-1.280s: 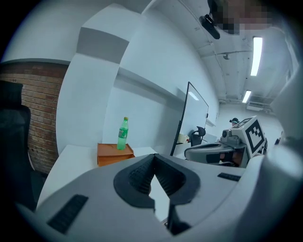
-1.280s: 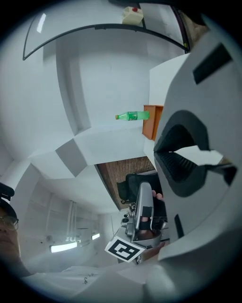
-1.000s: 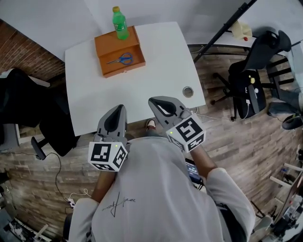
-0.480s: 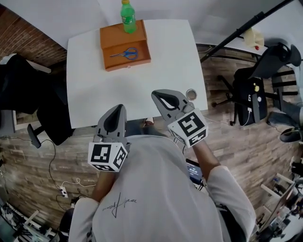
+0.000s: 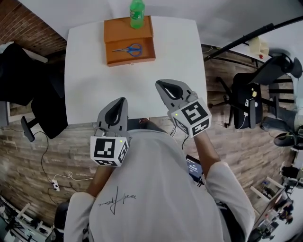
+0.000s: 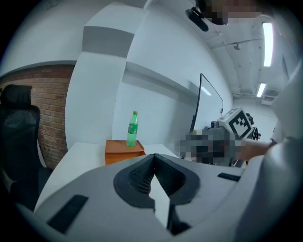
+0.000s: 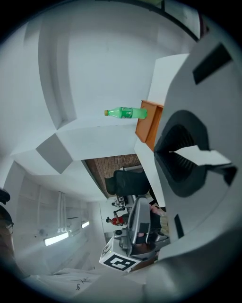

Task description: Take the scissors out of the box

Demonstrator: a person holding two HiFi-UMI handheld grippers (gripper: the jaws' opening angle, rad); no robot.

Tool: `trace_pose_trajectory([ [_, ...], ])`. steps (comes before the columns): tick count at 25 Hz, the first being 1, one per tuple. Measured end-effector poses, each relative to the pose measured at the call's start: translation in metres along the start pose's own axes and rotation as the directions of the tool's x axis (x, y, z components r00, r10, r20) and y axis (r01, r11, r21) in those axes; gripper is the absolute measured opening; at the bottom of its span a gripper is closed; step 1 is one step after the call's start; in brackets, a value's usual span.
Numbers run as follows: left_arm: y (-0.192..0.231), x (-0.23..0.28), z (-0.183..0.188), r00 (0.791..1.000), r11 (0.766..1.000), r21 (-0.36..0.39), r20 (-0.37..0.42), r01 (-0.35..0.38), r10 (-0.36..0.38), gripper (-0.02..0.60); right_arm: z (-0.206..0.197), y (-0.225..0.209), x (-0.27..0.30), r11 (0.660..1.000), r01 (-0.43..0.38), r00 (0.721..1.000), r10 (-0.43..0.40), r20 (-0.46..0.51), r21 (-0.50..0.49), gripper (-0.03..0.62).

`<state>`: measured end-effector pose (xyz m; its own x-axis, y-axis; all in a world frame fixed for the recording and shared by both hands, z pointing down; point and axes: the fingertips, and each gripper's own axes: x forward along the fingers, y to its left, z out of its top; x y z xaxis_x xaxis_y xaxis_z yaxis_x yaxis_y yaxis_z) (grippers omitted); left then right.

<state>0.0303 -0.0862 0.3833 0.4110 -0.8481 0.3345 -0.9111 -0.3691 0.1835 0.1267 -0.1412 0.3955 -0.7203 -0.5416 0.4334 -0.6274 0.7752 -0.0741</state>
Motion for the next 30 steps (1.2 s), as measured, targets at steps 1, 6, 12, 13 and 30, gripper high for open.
trace_pose_trajectory([
  [1, 0.001, 0.002, 0.002, 1.000, 1.000, 0.025, 0.003, -0.003, 0.003, 0.008, 0.001, -0.004, 0.003, 1.000, 0.001, 1.000, -0.001, -0.005, -0.009, 0.008],
  [6, 0.010, 0.014, 0.011, 1.000, 0.998, 0.058, 0.013, -0.007, 0.006, 0.008, 0.009, -0.026, 0.015, 0.998, 0.009, 0.999, -0.011, -0.040, -0.057, 0.008],
  [12, 0.024, 0.025, 0.011, 1.000, 1.000, -0.010, 0.000, -0.017, 0.017, 0.008, 0.017, -0.052, 0.037, 0.997, -0.001, 0.997, -0.005, -0.080, -0.079, 0.008],
  [13, 0.025, 0.026, 0.011, 1.000, 1.000, -0.021, -0.002, -0.017, 0.017, 0.008, 0.018, -0.054, 0.041, 0.996, -0.007, 0.996, 0.000, -0.087, -0.084, 0.008],
  [30, 0.048, 0.046, 0.004, 0.998, 0.994, -0.104, -0.045, -0.036, 0.031, 0.008, 0.018, -0.075, 0.097, 0.968, -0.114, 0.976, 0.067, -0.206, -0.225, 0.008],
])
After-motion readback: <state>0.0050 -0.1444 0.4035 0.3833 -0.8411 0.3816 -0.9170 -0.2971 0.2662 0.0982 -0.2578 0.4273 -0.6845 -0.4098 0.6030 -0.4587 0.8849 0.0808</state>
